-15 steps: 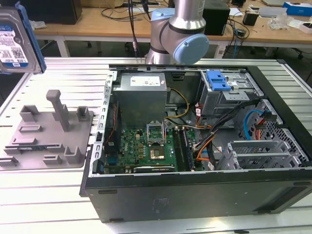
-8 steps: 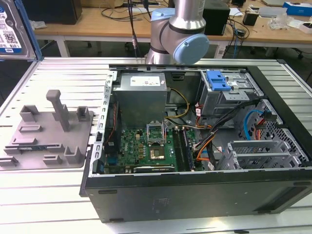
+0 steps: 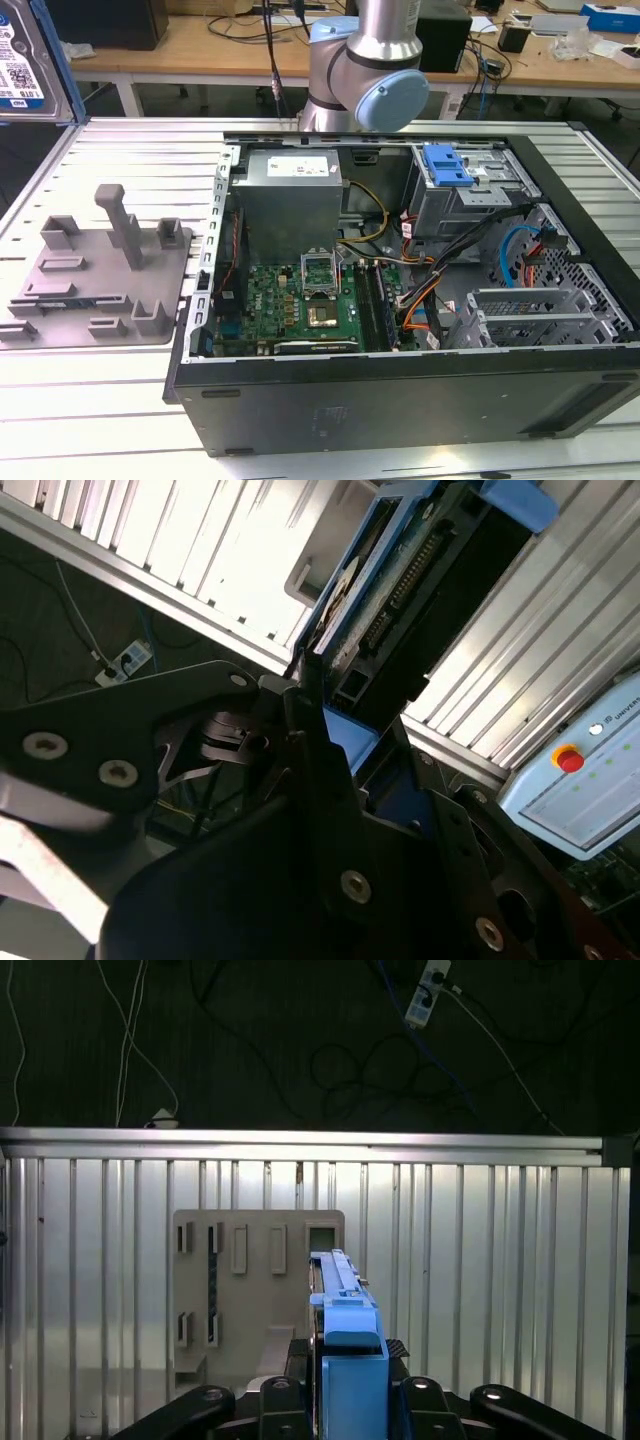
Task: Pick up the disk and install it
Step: 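Pick up the disk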
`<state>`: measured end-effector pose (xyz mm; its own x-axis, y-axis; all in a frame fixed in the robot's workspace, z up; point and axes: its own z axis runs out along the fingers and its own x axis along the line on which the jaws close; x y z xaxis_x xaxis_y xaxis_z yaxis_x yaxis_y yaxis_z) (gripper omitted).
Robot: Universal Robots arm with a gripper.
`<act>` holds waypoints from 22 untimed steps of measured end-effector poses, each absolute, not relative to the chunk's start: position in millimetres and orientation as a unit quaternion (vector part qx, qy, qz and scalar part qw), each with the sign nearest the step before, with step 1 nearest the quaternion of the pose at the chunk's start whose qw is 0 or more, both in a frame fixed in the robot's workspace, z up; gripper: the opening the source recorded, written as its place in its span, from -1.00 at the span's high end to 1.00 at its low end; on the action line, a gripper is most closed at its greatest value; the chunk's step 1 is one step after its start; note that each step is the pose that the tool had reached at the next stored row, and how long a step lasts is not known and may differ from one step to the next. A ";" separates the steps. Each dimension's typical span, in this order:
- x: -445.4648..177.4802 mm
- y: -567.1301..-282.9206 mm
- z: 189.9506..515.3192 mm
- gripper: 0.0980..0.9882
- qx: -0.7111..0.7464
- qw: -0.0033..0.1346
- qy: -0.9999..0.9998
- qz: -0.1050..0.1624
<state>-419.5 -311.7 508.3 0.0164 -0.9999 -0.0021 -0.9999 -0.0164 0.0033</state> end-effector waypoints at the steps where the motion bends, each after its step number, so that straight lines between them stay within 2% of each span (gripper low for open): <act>1: -419.5 -311.7 508.3 0.39 0.713 0.000 -0.701 -0.002; 11: -389.7 -320.0 509.0 0.39 0.713 0.001 -0.701 -0.003; 22: -361.4 -344.8 510.1 0.39 0.713 0.005 -0.701 -0.006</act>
